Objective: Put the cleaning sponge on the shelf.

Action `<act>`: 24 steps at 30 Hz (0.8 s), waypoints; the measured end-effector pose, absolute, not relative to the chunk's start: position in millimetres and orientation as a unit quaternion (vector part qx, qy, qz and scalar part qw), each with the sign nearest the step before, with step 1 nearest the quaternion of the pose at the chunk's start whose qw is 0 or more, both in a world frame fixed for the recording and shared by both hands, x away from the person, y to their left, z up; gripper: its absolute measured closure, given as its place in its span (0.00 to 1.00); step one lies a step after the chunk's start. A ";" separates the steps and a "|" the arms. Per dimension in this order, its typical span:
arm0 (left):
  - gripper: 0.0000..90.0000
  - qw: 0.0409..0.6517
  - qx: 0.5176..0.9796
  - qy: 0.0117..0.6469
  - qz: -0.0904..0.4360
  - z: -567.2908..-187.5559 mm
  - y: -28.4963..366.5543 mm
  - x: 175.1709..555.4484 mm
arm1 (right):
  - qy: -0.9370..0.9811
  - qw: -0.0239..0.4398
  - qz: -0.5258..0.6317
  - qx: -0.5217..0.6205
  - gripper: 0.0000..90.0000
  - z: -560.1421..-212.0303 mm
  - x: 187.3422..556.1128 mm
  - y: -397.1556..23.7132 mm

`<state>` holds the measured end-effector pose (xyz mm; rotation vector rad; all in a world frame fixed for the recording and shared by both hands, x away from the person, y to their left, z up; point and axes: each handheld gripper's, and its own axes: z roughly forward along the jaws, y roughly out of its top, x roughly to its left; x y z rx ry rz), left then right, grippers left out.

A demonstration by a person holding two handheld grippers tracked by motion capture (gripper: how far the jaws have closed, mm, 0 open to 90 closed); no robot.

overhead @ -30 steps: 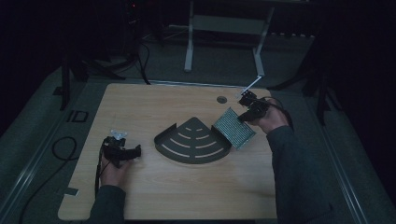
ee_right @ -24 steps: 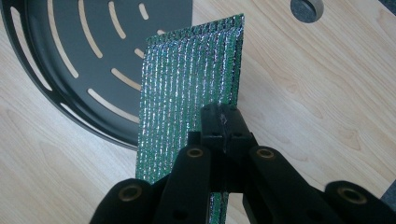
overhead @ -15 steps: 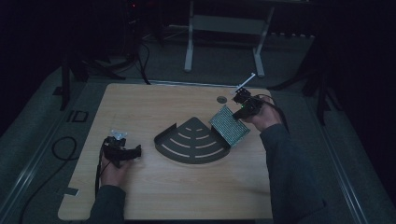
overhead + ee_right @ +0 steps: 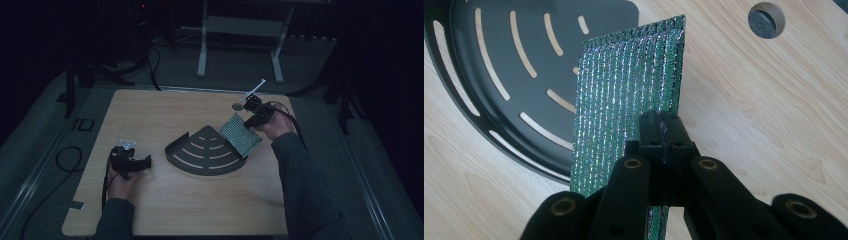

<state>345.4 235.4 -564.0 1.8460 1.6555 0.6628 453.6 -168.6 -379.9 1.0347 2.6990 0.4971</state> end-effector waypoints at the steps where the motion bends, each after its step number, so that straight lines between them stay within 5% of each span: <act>1: 0.09 0.284 0.690 0.619 0.248 -564.0 235.4 345.4 | 0.916 0.104 0.168 0.350 1.00 -380.9 454.0 -167.5; 24: 0.09 0.283 0.690 0.618 0.247 -564.0 235.5 345.3 | 0.921 0.106 0.154 0.343 1.00 -409.5 453.2 -141.1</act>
